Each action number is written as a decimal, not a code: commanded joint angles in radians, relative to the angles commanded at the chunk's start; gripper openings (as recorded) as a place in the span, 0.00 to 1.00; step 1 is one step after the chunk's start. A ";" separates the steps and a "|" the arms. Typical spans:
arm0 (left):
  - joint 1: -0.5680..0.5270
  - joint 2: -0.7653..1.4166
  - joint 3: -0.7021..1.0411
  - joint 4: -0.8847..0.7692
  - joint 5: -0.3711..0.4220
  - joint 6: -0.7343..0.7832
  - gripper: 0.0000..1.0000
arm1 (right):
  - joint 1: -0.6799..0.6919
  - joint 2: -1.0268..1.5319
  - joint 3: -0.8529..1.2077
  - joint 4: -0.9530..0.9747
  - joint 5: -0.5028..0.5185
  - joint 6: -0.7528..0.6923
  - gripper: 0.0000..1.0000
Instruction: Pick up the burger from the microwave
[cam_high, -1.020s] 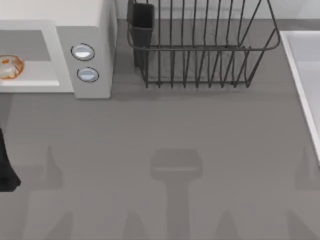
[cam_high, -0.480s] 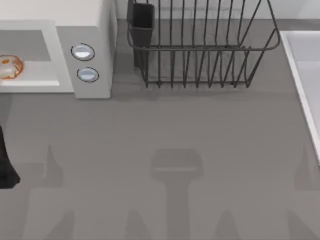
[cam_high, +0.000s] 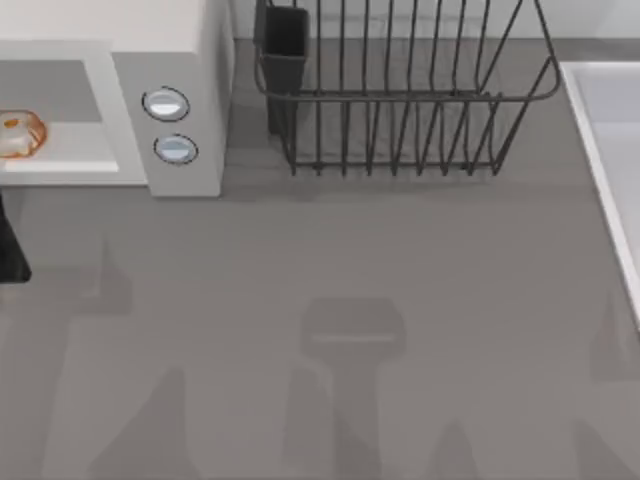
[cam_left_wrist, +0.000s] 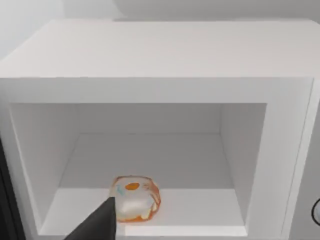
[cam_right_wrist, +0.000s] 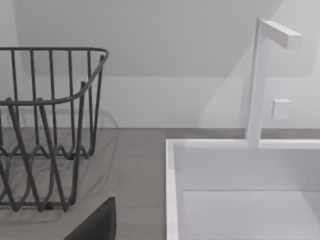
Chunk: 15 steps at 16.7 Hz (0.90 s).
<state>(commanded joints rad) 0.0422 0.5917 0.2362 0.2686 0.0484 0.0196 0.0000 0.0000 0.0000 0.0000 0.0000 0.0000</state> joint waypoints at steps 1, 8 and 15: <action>0.007 0.094 0.038 0.043 0.008 0.003 1.00 | 0.000 0.000 0.000 0.000 0.000 0.000 1.00; 0.056 0.813 0.326 0.369 0.067 0.026 1.00 | 0.000 0.000 0.000 0.000 0.000 0.000 1.00; 0.101 1.479 0.594 0.670 0.121 0.047 1.00 | 0.000 0.000 0.000 0.000 0.000 0.000 1.00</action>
<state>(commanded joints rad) 0.1432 2.0703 0.8298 0.9389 0.1691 0.0668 0.0000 0.0000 0.0000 0.0000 0.0000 0.0000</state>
